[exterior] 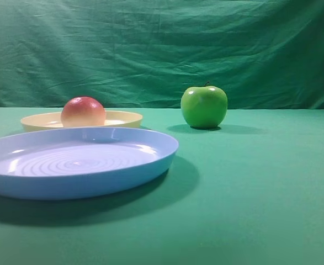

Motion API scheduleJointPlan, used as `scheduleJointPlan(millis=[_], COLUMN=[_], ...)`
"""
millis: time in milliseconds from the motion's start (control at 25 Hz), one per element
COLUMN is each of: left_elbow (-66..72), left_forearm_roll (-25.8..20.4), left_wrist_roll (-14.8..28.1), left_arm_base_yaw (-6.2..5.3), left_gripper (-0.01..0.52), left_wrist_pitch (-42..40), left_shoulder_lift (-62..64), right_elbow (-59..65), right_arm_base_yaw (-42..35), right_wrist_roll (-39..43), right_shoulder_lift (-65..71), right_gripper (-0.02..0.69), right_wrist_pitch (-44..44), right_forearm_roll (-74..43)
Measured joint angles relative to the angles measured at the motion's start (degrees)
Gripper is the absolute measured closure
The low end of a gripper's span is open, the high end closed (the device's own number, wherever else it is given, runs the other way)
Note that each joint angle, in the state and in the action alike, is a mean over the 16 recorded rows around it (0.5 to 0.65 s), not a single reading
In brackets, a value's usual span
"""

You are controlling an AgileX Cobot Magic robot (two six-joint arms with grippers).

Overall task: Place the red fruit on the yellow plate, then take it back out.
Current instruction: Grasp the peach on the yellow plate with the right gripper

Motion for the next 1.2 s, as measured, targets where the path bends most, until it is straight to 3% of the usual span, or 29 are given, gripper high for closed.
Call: scheduleJointPlan(millis=[200, 560, 760, 960, 1200], left_elbow=[0.0, 0.0, 0.0, 0.0, 0.0], left_forearm_roll=[0.0, 0.0, 0.0, 0.0, 0.0], left_wrist_roll=[0.0, 0.0, 0.0, 0.0, 0.0], left_arm_base_yaw=[0.00, 0.00, 0.00, 0.00, 0.00], left_gripper=[0.514, 0.514, 0.514, 0.514, 0.514], left_wrist_pitch=[0.0, 0.0, 0.0, 0.0, 0.0], left_shoulder_lift=[0.0, 0.0, 0.0, 0.0, 0.0], right_elbow=[-10.8, -22.4, -24.5, -25.0, -25.1], right_arm_base_yaw=[1.1, 3.4, 4.2, 4.6, 4.7], right_wrist_roll=[-7.1, -17.1, -19.8, -20.9, -21.8], right_shoulder_lift=[10.3, 22.8, 26.9, 29.7, 32.0], right_gripper=[0.519, 0.182, 0.049, 0.010, 0.062], right_wrist_pitch=[3.2, 2.8, 0.3, -2.3, -3.9], right_forearm_roll=[4.6, 10.5, 12.4, 13.3, 13.4])
